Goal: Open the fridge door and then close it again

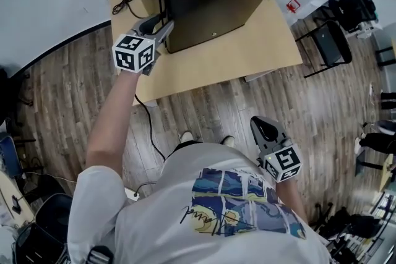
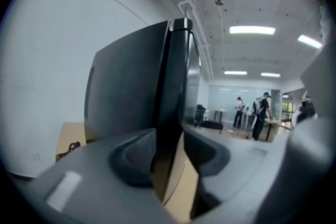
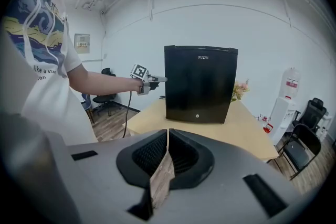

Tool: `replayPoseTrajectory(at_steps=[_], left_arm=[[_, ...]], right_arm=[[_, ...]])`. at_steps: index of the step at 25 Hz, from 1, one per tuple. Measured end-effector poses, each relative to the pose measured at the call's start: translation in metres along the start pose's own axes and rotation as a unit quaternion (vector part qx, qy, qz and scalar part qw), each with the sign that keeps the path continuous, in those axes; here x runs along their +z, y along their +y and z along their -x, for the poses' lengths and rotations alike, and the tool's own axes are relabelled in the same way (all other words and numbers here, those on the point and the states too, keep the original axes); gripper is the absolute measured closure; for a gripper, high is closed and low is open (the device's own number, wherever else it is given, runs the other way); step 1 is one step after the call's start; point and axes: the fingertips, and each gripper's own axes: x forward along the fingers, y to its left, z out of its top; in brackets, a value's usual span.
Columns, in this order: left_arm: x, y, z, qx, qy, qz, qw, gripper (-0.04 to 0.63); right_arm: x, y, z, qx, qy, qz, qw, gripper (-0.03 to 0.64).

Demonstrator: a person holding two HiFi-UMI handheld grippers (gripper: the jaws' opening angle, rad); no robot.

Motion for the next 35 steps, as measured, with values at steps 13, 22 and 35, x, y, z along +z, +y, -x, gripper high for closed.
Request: replayPoseTrajectory(at_steps=[13,22,35], left_arm=[[0.001,-0.004,-0.007,0.003,0.003,-0.034,0.9994,0.437],[0.001,-0.003,-0.005,0.007,0.005,-0.029,0.9995,0.442],[0.003,-0.003,-0.004,0.02,0.013,-0.029,0.9993,0.443]], right_arm=[[0.016,-0.012,-0.023,0.014,-0.004,0.016,1.0,0.6],[0.008,-0.011,-0.016,0.007,-0.003,0.011,1.0,0.6],[-0.002,-0.006,0.007,-0.005,-0.002,-0.003,1.0,0.6]])
